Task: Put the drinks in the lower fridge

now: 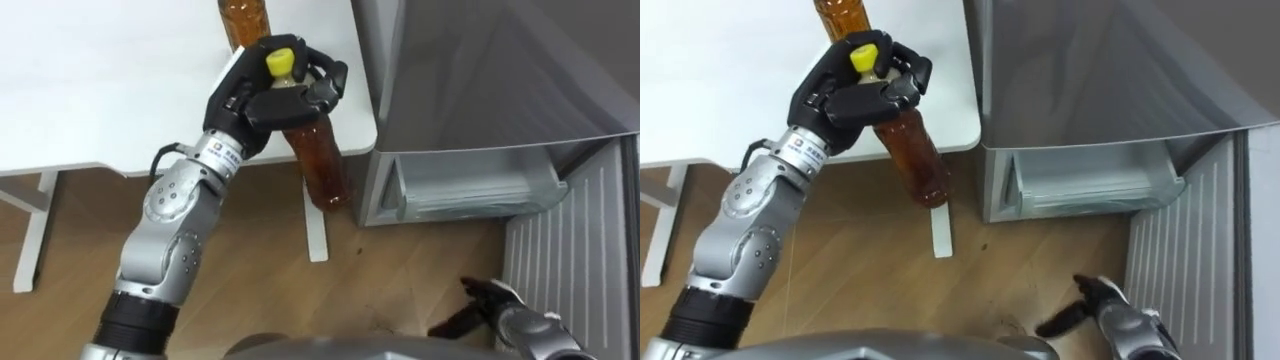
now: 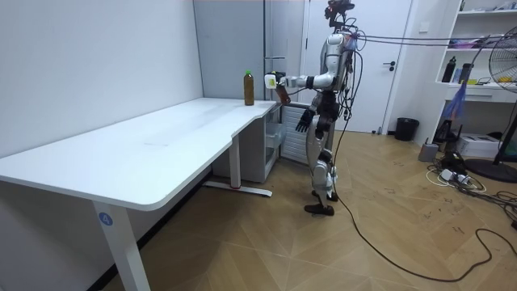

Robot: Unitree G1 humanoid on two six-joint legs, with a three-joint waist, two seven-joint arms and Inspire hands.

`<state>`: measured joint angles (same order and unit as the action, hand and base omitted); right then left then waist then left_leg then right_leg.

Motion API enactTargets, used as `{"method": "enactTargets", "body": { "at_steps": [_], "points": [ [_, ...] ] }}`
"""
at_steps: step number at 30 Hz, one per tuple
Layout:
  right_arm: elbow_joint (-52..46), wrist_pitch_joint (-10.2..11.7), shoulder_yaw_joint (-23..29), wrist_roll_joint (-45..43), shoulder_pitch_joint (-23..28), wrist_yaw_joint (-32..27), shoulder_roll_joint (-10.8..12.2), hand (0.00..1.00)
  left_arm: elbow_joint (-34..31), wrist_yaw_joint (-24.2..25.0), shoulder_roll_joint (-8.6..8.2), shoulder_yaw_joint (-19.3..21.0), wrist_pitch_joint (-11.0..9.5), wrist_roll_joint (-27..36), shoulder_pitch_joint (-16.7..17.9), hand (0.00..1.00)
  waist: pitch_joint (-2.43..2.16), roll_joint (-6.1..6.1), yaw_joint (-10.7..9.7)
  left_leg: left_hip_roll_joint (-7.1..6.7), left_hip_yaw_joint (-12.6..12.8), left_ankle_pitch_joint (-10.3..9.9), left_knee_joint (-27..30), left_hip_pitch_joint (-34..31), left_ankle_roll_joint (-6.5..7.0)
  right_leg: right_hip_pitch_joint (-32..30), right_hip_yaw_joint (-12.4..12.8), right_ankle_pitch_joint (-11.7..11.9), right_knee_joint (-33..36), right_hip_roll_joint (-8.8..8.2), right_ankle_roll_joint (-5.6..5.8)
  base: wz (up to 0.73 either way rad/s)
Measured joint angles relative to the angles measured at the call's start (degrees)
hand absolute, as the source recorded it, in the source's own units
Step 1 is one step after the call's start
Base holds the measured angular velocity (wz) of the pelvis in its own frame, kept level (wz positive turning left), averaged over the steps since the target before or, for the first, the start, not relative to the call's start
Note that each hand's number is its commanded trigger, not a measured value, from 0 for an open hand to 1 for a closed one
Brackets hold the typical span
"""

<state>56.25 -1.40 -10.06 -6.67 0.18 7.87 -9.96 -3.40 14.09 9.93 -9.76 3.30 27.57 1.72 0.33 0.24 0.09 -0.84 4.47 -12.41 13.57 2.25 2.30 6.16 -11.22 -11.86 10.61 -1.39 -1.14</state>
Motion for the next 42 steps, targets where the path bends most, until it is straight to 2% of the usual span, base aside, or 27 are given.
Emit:
{"method": "enactTargets", "body": {
  "at_steps": [1, 3, 9, 14, 20, 23, 25, 29, 35, 42],
  "points": [
    [-0.61, 0.88, -0.31, 0.17, -0.55, 1.21, 1.13, 0.00, 0.00, 0.19, -0.09, -0.16, 0.00, 0.00, 0.50, 1.00, 0.03, -0.04, 0.03, 0.00, -0.13, 0.00, -0.10, 0.18, 0.00, 0.19, -0.19, 0.00, -0.01, -0.02, 0.00, 0.09],
    [-2.39, 1.03, -2.46, 0.15, -0.64, 2.86, 1.96, 0.00, -0.01, 0.24, -0.06, -0.32, 0.00, 0.01, 1.50, 1.00, 0.04, -0.06, 0.14, -0.03, -0.46, 0.00, -0.19, 0.44, -0.01, 0.60, -0.53, 0.00, -0.07, -0.06, 0.00, 0.14],
    [-11.30, 1.24, -4.59, -0.32, 0.60, 6.72, 1.95, 0.00, -0.01, 1.27, 1.21, -0.65, 0.00, -0.06, 3.52, 1.00, 0.21, -0.49, 0.03, -0.29, -1.68, -0.01, -0.17, 0.25, -0.01, 0.90, -1.57, 0.00, -0.05, -0.26, 0.01, 0.11],
    [-17.34, 1.27, -4.93, -0.41, 1.92, 9.41, 2.23, 0.00, -0.01, 1.95, 1.06, -0.65, -0.01, -0.22, 3.84, 1.00, 0.20, -0.40, -0.02, -0.45, -2.04, -0.01, 0.10, -0.26, 0.00, 0.85, -1.73, 0.00, -0.08, -0.36, 0.02, 0.05],
    [-21.07, 1.31, -5.04, 0.37, 2.28, 14.90, 2.15, 0.00, 0.05, 2.01, 1.06, -0.65, -0.01, -0.25, 4.29, 1.00, 0.26, 0.27, 0.22, -0.45, -1.99, 0.00, 0.15, -0.52, 0.04, 0.88, -3.00, 0.00, 0.00, -0.50, 0.02, 0.01],
    [-22.96, 1.30, -5.13, 3.34, 2.97, 16.56, 1.97, 0.00, 0.07, 2.57, 0.80, -0.66, 0.00, -0.26, 4.86, 1.00, 0.27, 0.39, 0.30, -0.44, -1.86, 0.03, 0.12, -0.36, 0.06, 1.02, -2.99, 0.00, 0.01, -0.53, 0.02, 0.00],
    [-26.14, 1.28, -6.64, 6.69, 3.52, 18.38, 0.79, 0.00, 0.09, 2.64, 0.48, -0.67, -0.01, -0.24, 4.86, 1.00, 0.35, 0.27, 0.26, -0.48, -2.00, 0.08, 0.15, -0.23, 0.08, 1.15, -2.96, -0.01, 0.14, -0.58, 0.03, 0.00],
    [-30.28, 1.24, -6.58, 8.85, 3.56, 23.14, 0.59, 0.00, 0.09, 3.19, 0.27, -0.67, 0.00, -0.24, 4.86, 1.00, 0.57, -0.57, 0.18, -0.54, -2.22, 0.08, 0.03, -0.64, 0.09, 0.88, -3.05, -0.04, 0.12, -0.60, 0.09, 0.02],
    [-32.45, 0.79, -6.59, 9.89, 3.54, 28.77, 0.48, 0.00, 0.08, 4.56, 0.21, -0.69, 0.00, -0.25, 4.86, 1.00, 0.55, -1.58, 0.38, -0.61, -2.21, 0.08, 0.19, -0.69, 0.10, 0.77, -2.91, -0.04, 0.10, -0.63, 0.09, 0.00],
    [-32.68, 0.05, -6.89, 15.51, 3.53, 34.18, -0.55, 0.00, 0.09, 5.19, 1.44, -2.52, 0.00, -1.05, 4.86, 1.00, 0.55, -1.83, 1.16, -0.55, -1.85, 0.07, 0.74, -1.57, 0.12, -0.08, -2.86, -0.04, 0.16, -0.67, 0.09, -0.01]
  ]
}}
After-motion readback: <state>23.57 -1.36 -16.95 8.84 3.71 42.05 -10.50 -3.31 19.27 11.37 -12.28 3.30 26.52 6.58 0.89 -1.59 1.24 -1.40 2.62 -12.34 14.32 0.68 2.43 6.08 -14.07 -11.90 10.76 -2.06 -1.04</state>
